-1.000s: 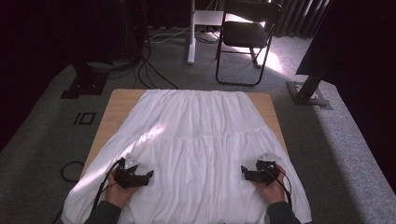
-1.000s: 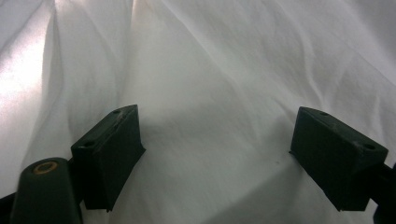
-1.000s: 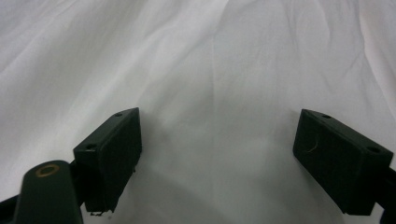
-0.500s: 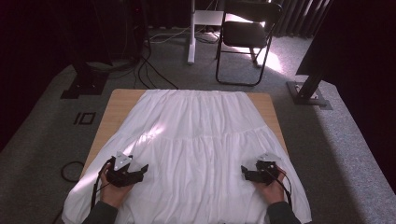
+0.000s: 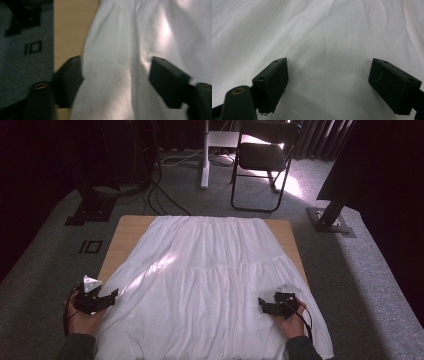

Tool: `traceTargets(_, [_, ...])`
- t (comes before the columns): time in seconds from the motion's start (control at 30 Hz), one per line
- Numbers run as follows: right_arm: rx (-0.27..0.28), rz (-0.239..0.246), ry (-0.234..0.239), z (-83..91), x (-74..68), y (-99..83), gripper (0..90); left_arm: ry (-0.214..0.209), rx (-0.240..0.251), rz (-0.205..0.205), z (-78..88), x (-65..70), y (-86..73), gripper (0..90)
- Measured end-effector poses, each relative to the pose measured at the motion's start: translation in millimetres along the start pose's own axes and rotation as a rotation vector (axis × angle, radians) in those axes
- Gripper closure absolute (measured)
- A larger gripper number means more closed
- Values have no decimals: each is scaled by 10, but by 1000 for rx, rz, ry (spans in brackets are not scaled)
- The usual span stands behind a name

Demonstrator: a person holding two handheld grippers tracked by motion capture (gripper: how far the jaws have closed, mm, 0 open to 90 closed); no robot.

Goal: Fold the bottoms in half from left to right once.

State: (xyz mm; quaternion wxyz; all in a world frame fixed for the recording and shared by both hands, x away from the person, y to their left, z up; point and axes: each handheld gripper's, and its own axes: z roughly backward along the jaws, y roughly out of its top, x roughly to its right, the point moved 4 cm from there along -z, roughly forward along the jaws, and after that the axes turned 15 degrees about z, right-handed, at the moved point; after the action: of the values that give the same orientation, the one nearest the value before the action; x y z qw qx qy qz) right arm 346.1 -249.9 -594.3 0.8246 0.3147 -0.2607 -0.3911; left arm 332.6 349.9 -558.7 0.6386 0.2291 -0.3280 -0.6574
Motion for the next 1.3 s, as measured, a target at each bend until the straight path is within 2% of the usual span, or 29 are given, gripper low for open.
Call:
traceTargets(0.07, [0, -1, 0, 0, 0, 0, 152, 15, -46, 16, -105, -63, -71, 154])
traceTargets(0.1, [0, 0, 0, 0, 0, 0, 152, 16, -50, 11, -125, -74, -89, 129])
traceTargets(0.17, [0, 0, 0, 0, 0, 0, 152, 46, -64, 15, -165, -114, -124, 100])
traceTargets(0.23, [0, 0, 0, 0, 0, 0, 152, 34, -64, 37, -170, -143, -128, 93])
traceTargets(0.33, [0, 0, 0, 1, 0, 0, 152, 23, -62, 44, -179, -160, -126, 105])
traceTargets(0.37, [0, 0, 0, 1, 0, -1, 152, -8, -53, 55, -185, -182, -128, 105])
traceTargets(0.4, [-1, 2, 2, 6, 3, -4, 162, -8, -48, 55, -180, -184, -126, 149])
traceTargets(0.43, [-9, 4, 8, 25, 8, -6, 224, -12, -42, 53, -172, -181, -124, 180])
traceTargets(0.47, [-28, 11, 6, 71, 29, -10, 318, -24, -37, 46, -152, -175, -120, 261])
traceTargets(0.5, [-47, 22, -32, 135, 70, -20, 335, -32, -31, 44, -136, -170, -121, 397])
traceTargets(0.53, [-49, 32, -88, 212, 129, -29, 339, -36, -25, 45, -129, -171, -123, 494])
traceTargets(0.57, [-39, 23, -130, 303, 197, -43, 345, -43, -22, 44, -123, -171, -125, 567])
traceTargets(0.63, [-23, -12, -210, 474, 369, -105, 344, -51, -27, 45, -114, -175, -124, 714])
traceTargets(0.7, [-26, -68, -282, 594, 555, -216, 343, -53, -41, 36, -112, -164, -114, 815])
traceTargets(0.77, [-54, -121, -311, 643, 713, -341, 337, -4, -51, -1, -111, -142, -95, 860])
traceTargets(0.87, [-124, -148, -317, 611, 850, -494, 307, 79, -72, -42, -117, -150, -55, 869])
traceTargets(0.93, [-132, -163, -305, 575, 888, -543, 301, 105, -74, -38, -127, -201, -29, 870])
traceTargets(1.0, [-145, -184, -269, 523, 904, -574, 312, 133, -68, -25, -124, -273, 2, 873])
traceTargets(1.03, [-150, -190, -250, 494, 905, -590, 343, 145, -63, -19, -117, -314, 23, 873])
traceTargets(1.1, [-120, -235, -195, 490, 921, -600, 433, 170, -51, -13, -97, -396, 71, 876])
traceTargets(1.13, [-127, -230, -198, 502, 933, -599, 550, 183, -45, -8, -87, -438, 101, 877])
traceTargets(1.2, [-140, -222, -195, 523, 974, -600, 711, 222, -35, -8, -69, -531, 168, 878])
traceTargets(1.23, [-146, -226, -203, 529, 999, -607, 774, 241, -30, -3, -59, -586, 203, 879])
traceTargets(1.3, [-146, -227, -214, 538, 1024, -625, 830, 275, -27, 13, -43, -699, 265, 880])
